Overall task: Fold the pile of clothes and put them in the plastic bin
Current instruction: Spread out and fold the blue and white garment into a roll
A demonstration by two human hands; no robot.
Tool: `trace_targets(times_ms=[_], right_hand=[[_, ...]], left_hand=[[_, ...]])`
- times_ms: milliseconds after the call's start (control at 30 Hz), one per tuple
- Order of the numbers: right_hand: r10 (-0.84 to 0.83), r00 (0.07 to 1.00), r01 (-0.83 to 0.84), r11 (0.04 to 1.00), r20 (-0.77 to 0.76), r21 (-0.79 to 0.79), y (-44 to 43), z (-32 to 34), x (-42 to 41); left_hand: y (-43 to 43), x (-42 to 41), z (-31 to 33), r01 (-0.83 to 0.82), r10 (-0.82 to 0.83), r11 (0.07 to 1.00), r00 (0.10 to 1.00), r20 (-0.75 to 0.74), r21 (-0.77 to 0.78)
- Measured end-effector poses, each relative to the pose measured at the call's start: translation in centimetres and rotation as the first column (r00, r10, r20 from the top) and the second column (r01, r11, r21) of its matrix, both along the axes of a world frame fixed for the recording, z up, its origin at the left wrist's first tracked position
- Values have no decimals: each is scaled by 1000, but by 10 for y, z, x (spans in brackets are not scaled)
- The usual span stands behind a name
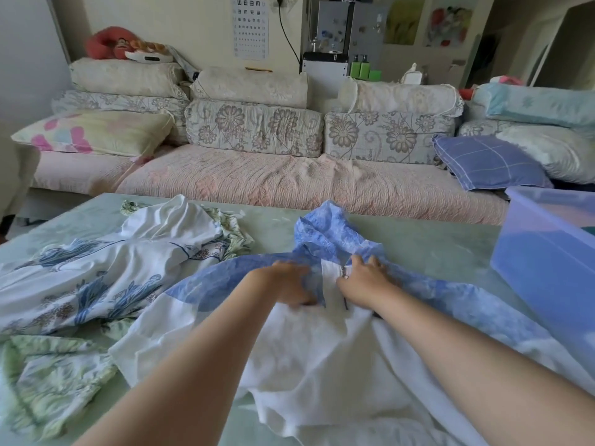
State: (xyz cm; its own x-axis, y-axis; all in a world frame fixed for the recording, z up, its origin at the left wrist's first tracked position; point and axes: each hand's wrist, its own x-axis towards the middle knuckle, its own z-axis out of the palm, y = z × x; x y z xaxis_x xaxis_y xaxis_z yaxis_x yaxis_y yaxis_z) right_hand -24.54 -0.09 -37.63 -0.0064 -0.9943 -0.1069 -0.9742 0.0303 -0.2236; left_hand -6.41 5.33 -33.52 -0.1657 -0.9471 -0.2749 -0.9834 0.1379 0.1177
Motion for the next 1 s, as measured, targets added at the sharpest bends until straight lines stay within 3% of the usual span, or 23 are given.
trace_targets(times_ms=[67,133,467,633,733,800,867,933,1000], right_hand=[[-6,1000,5,988,4,155,-2,-8,-12],[22,999,-16,975,-23,220,-4,-12,-21],[143,988,-134,980,-52,145,-37,-10,-41],[141,981,-133,988,-130,73,-63,-11,-45],[85,934,-121,989,-346,-83,-65,-4,-32],[58,922,-132,977,-382,-169,-56,1,-21],[67,945,-126,978,-321,-167,-42,6,-14],[70,980,-89,992,-186,-95,-26,11,-16],[61,996,-59,998,-57,32,-15,13,-19]], left_hand=[[-1,-7,-7,-61,41,983,993,115,172],[-7,-7,-10,-112,75,965,984,159,239],[-48,-12,-38,-198,195,968,980,38,155],[-64,-23,-44,-246,249,968,964,96,-49],[-70,-33,-38,-101,190,926,957,218,-364],[-75,-39,-30,-15,149,887,956,254,-462],[-76,-44,-22,-62,133,941,971,196,-332],[-76,-46,-13,-72,75,997,987,142,-25],[-76,-44,-3,-95,86,961,995,44,259]])
